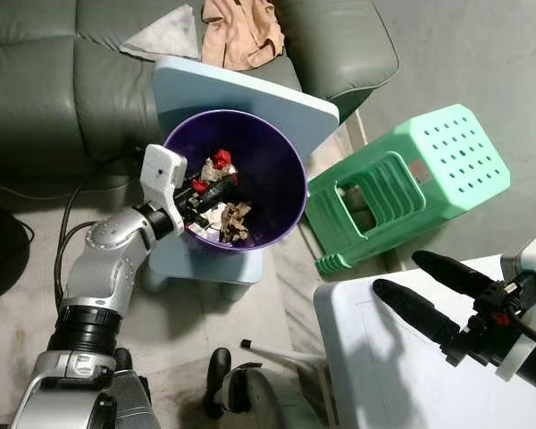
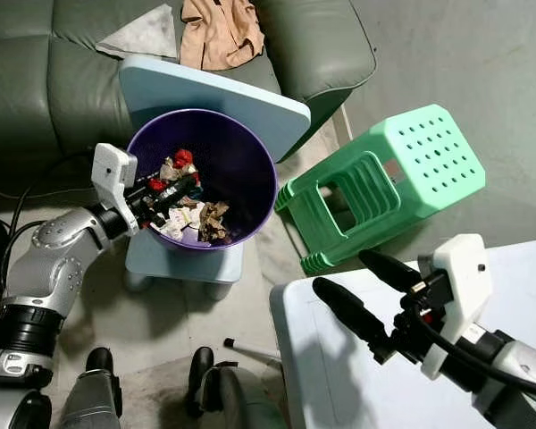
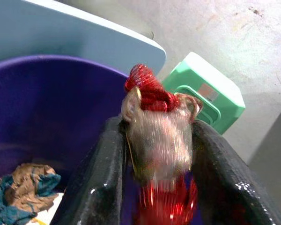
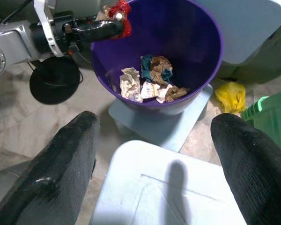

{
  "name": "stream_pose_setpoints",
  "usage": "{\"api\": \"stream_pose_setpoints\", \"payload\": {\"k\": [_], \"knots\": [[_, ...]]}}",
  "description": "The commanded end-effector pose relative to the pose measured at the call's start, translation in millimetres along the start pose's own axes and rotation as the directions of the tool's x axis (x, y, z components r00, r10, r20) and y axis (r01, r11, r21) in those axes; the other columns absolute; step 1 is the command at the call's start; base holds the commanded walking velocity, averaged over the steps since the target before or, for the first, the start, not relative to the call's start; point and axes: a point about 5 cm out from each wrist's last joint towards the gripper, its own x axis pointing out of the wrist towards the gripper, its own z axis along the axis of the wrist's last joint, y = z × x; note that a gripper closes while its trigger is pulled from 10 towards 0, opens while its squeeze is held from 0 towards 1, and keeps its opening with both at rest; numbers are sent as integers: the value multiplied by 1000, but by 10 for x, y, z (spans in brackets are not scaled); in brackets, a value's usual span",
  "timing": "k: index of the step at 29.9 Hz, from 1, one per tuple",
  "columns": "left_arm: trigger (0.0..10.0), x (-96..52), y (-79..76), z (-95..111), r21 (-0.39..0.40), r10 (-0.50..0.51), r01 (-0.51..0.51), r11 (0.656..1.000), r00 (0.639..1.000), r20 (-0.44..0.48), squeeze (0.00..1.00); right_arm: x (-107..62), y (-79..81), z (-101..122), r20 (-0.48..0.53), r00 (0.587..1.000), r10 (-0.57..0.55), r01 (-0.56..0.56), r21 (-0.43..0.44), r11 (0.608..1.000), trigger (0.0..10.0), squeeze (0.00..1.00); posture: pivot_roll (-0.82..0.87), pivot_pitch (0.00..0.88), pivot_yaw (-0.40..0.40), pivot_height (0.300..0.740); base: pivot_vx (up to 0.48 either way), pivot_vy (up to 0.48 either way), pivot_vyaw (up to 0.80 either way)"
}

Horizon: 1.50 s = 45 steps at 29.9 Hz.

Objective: Picking trash to rubbish bin

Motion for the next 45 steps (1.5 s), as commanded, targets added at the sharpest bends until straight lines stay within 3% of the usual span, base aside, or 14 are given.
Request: {"api": "stream_pose_setpoints", "payload": {"k": [1, 26, 32, 33, 40, 42, 45], "knots": [[10000, 31, -77, -68, -2, -34, 34, 999, 999, -21, 1000, -42, -12, -6, -27, 999, -20, 20, -7, 1000, 10000, 0, -203, 473, -381, 740, 0, 0, 0], [10000, 7, -29, -53, -9, -12, 12, 1000, 1000, -1, 1000, -4, -20, 13, -22, 999, -34, 34, -7, 999, 10000, 0, -205, 475, -379, 740, 0, 0, 0], [10000, 8, 39, -46, 7, 71, -71, 997, 997, -2, 1000, 66, -25, -1, -5, 1000, -21, 21, 0, 1000, 10000, 0, -180, 452, -369, 740, 0, 0, 0], [10000, 11, 34, -17, 10, 82, -82, 997, 997, 9, 0, 87, -30, 12, 4, 1000, -19, 19, -4, 1000, 10000, 0, -180, 452, -369, 740, 0, 0, 0], [10000, -27, -1, 155, 10, 183, -185, 983, 978, 102, 0, 250, -64, 49, 64, 998, -14, 15, -13, 1000, 10000, 0, -129, 409, -350, 740, 0, 0, 0], [10000, -40, -54, 151, -61, 261, -256, 965, 960, 100, 0, 356, -88, 45, 100, 995, -20, 21, -3, 1000, 10000, 0, -91, 381, -338, 740, 0, 0, 0], [10000, -53, -122, 131, -81, 279, -271, 959, 955, 102, 0, 423, -106, 36, 116, 993, -29, 29, -2, 1000, 10000, 0, -55, 355, -328, 740, 0, 0, 0]]}}
